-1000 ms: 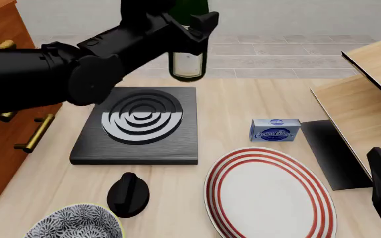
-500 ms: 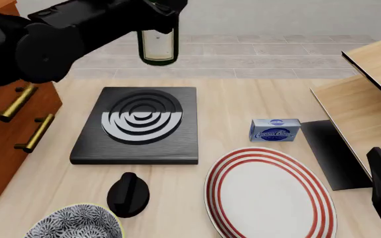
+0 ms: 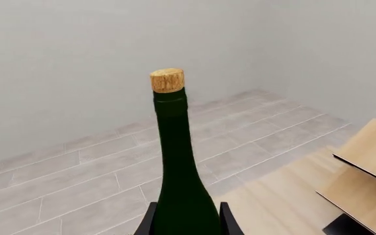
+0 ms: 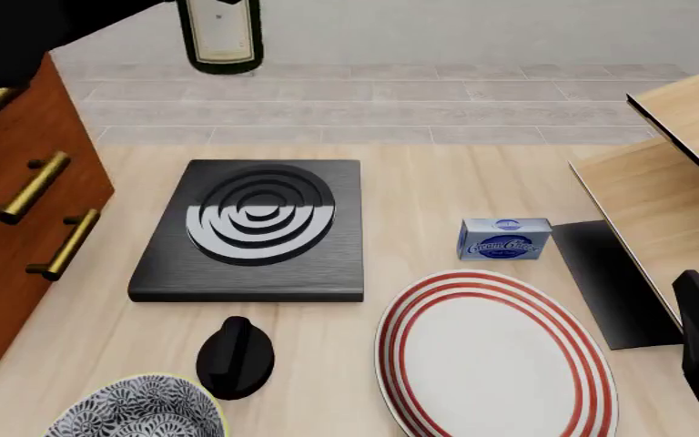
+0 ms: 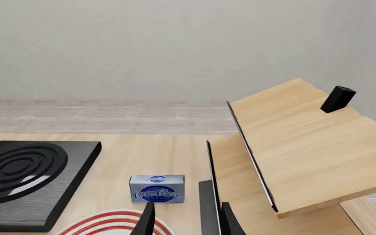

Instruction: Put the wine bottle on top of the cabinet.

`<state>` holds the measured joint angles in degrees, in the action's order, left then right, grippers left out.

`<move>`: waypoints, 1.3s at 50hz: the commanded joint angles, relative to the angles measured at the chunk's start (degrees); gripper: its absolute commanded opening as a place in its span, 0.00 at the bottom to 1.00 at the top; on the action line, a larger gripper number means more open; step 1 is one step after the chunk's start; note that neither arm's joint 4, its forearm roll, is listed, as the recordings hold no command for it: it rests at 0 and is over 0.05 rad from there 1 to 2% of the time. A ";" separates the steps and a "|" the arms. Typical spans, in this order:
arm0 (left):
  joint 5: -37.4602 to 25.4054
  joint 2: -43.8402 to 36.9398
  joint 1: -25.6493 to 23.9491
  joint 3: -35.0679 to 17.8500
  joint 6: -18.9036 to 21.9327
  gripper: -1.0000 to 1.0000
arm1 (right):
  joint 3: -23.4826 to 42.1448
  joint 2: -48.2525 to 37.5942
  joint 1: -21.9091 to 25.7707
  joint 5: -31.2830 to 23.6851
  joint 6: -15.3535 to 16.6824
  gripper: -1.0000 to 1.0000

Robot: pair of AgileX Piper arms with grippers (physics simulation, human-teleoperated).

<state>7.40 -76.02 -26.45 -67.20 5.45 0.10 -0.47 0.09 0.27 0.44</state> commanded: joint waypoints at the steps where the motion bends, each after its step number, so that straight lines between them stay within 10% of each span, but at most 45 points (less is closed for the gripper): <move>1: -2.57 1.61 3.64 -2.17 1.88 0.00 | 0.00 0.01 -0.01 0.00 0.01 1.00; 65: -16.05 7.97 21.35 -8.64 4.02 0.00 | 0.00 -0.01 0.00 0.00 0.00 1.00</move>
<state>-7.56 -69.44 -8.09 -74.90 8.10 0.10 -0.47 0.09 0.27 0.43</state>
